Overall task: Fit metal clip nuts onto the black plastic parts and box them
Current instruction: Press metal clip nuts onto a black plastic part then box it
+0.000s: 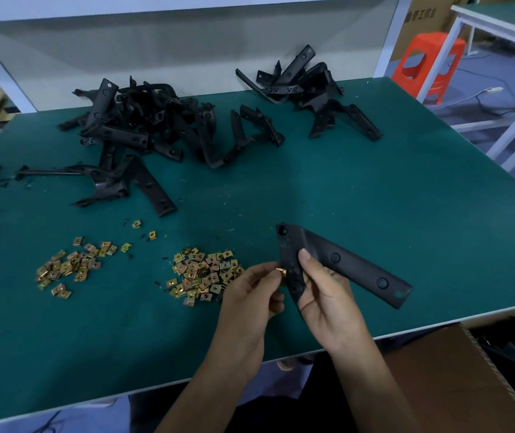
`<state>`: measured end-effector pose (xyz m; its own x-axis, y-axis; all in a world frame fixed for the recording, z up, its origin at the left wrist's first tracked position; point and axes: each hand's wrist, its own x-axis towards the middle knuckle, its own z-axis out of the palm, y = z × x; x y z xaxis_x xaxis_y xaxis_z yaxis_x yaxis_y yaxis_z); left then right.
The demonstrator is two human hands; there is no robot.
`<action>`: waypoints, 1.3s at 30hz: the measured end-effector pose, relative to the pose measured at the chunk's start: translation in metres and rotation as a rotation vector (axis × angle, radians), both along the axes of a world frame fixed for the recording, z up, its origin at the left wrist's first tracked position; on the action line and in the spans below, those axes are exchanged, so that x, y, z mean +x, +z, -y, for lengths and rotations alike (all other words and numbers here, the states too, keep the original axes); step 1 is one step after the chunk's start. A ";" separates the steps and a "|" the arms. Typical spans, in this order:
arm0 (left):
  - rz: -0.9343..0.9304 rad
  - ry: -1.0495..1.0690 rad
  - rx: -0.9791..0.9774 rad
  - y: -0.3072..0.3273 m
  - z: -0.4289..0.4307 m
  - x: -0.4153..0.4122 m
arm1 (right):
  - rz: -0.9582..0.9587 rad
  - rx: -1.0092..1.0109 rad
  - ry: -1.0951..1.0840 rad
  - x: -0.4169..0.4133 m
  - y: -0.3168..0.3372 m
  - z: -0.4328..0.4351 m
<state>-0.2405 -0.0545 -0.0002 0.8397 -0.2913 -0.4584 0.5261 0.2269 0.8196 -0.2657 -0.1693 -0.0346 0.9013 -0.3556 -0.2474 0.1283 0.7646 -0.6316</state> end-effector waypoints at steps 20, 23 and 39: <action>-0.047 -0.209 0.098 0.006 -0.015 0.010 | 0.050 -0.206 -0.013 0.001 -0.004 -0.007; 0.279 -0.318 0.262 0.010 -0.023 0.022 | 0.048 -0.121 -0.006 0.003 -0.005 -0.006; 0.972 -0.418 1.353 -0.009 -0.043 0.083 | 0.022 -0.027 0.005 0.006 -0.008 -0.002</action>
<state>-0.1580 -0.0115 -0.0090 0.9105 -0.4107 0.0483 -0.4029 -0.8548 0.3269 -0.2599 -0.1674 -0.0430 0.9080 -0.3577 -0.2181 0.1386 0.7476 -0.6495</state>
